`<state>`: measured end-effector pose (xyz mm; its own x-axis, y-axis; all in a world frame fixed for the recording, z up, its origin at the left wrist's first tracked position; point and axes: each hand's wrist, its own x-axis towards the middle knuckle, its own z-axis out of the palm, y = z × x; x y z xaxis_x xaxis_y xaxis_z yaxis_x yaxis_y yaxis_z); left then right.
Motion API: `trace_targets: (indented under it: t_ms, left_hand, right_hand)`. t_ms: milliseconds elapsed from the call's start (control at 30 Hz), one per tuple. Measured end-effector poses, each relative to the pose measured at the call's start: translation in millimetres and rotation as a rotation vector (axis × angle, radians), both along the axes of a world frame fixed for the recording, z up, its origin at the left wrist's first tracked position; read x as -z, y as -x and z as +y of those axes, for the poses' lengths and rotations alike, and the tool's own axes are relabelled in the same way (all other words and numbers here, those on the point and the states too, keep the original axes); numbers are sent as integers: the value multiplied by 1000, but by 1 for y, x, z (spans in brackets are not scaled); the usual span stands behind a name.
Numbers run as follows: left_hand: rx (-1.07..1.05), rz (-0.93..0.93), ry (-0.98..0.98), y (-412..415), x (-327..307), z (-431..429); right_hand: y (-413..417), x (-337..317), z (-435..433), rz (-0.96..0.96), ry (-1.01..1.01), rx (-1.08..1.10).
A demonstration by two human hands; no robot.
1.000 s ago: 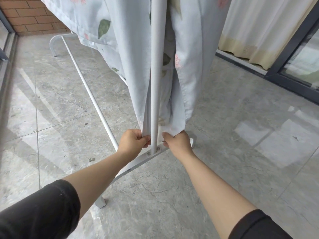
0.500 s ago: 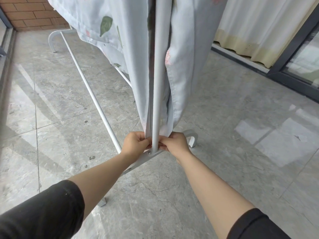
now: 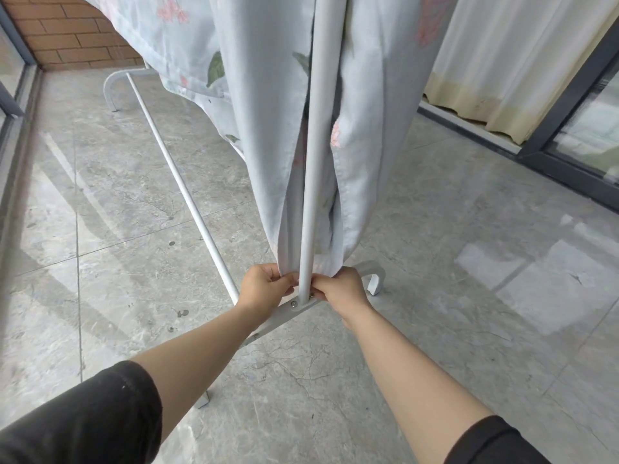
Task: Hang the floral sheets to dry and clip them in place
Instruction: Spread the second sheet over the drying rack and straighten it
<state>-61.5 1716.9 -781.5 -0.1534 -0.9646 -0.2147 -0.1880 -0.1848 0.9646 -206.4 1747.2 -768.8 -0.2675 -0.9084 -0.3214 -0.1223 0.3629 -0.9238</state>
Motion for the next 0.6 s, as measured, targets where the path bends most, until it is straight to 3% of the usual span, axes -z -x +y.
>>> trace_targets:
  t_ms: [233,333,467,600]
  left_hand:
    - [-45,170,-177,3,-13,6]
    - [-89,61,-144,1,-13,4]
    - [-119,-237,-15,-6,-8,0]
    - [-154,-248,-9,-9,-6,1]
  right_hand:
    - [5,-11,9,-157,-22,30]
    - [7,-17,14,-149,-24,-49]
    - [10,-20,19,-141,9,-154]
    - [15,-13,18,-111,-6,-147]
